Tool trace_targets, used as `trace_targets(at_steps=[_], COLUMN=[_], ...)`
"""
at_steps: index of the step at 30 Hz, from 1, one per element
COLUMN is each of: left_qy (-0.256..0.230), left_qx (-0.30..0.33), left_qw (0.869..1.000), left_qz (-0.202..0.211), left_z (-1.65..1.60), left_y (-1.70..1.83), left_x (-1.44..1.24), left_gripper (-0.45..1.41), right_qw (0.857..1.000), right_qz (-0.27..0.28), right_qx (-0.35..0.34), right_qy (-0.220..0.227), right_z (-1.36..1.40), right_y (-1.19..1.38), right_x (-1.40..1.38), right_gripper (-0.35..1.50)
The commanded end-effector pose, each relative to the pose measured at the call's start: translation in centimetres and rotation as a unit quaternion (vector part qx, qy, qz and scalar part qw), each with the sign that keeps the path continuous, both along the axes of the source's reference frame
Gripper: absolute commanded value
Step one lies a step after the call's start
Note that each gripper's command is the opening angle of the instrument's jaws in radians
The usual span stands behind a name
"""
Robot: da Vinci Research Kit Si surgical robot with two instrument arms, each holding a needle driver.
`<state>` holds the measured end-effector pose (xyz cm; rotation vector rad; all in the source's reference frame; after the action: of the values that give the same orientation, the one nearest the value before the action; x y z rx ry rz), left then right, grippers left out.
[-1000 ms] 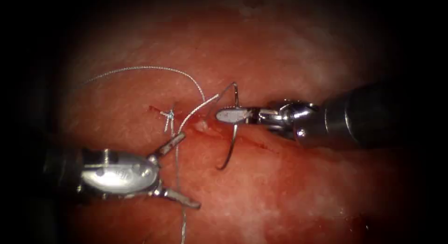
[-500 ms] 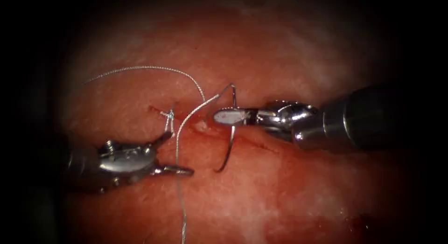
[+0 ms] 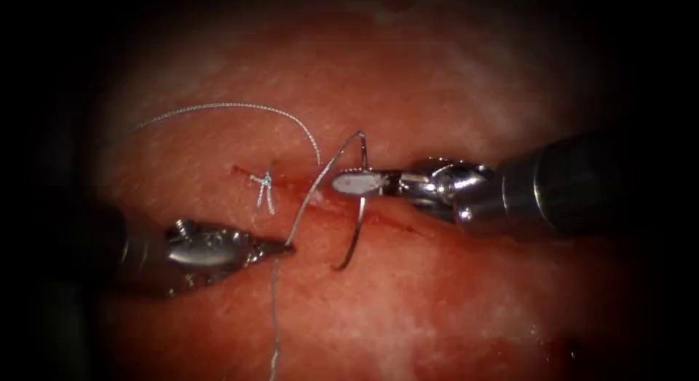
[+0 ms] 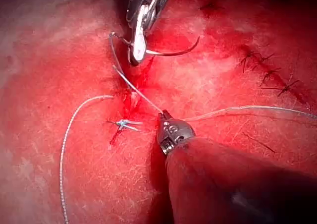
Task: Wound Closure
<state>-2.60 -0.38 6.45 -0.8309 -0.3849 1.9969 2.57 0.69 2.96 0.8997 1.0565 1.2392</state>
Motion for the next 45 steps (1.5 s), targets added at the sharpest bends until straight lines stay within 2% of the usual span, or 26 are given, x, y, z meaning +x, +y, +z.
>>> trace_targets(at_steps=[1, 5, 6, 8, 15, 21, 23, 24, 25, 29, 33, 35, 42, 45], left_qy=[0.0, 0.0, 0.007, 0.015, 0.021, -0.016, -0.04, -0.052, -0.072, -0.121, -0.131, -0.129, -0.135, -0.132], left_qx=[-0.002, -0.013, -0.012, -0.007, 0.027, 0.033, 0.027, 0.026, 0.018, -0.031, -0.055, -0.056, -0.047, -0.043], left_qw=[1.0, 0.999, 0.997, 0.995, 0.98, 0.971, 0.971, 0.972, 0.972, 0.976, 0.979, 0.98, 0.977, 0.977], left_qz=[0.009, 0.043, 0.072, 0.098, 0.197, 0.235, 0.233, 0.227, 0.223, 0.18, 0.146, 0.144, 0.161, 0.162], left_z=[0.01, -0.09, -0.17, -0.24, -0.45, -0.8, -0.98, -1.06, -1.17, -1.47, -1.61, -1.65, -1.81, -1.93], left_y=[-0.14, -0.24, -0.36, -0.49, -1.16, -1.38, -1.29, -1.23, -1.14, -0.83, -0.58, -0.52, -0.59, -0.46], left_x=[-0.04, -0.1, -0.19, -0.3, -0.93, -1.43, -1.53, -1.55, -1.56, -1.43, -1.19, -1.05, -0.65, -0.48], left_gripper=[-0.45, -0.45, -0.45, -0.45, -0.45, -0.45, 0.1, 0.27, 0.44, 0.88, 1.13, 1.2, 1.2, 1.16], right_qw=[1.0, 1.0, 1.0, 1.0, 1.0, 1.0, 1.0, 1.0, 1.0, 0.999, 0.999, 0.998, 0.996, 0.996], right_qz=[-0.001, -0.001, 0.0, 0.0, 0.008, 0.009, 0.01, 0.01, 0.009, 0.004, 0.001, 0.0, -0.004, -0.004], right_qx=[0.002, 0.0, 0.001, -0.002, 0.002, 0.002, -0.005, -0.012, -0.018, -0.038, -0.053, -0.062, -0.088, -0.091], right_qy=[0.001, 0.001, 0.002, 0.003, 0.008, 0.008, 0.009, 0.01, 0.01, 0.009, 0.01, 0.011, 0.011, 0.012], right_z=[0.04, 0.03, 0.03, 0.02, -0.05, -0.04, -0.03, -0.02, -0.01, -0.01, -0.01, -0.01, -0.02, -0.02], right_y=[-0.11, -0.09, -0.08, -0.06, 0.04, 0.04, 0.03, 0.03, 0.03, 0.03, 0.03, 0.03, 0.05, 0.05], right_x=[0.06, 0.05, 0.05, 0.04, 0.03, 0.05, 0.07, 0.08, 0.08, 0.08, 0.07, 0.07, 0.02, -0.01], right_gripper=[-0.35, -0.35, -0.35, -0.35, -0.35, -0.35, -0.35, -0.35, -0.35, -0.35, -0.35, -0.35, -0.35, -0.35])
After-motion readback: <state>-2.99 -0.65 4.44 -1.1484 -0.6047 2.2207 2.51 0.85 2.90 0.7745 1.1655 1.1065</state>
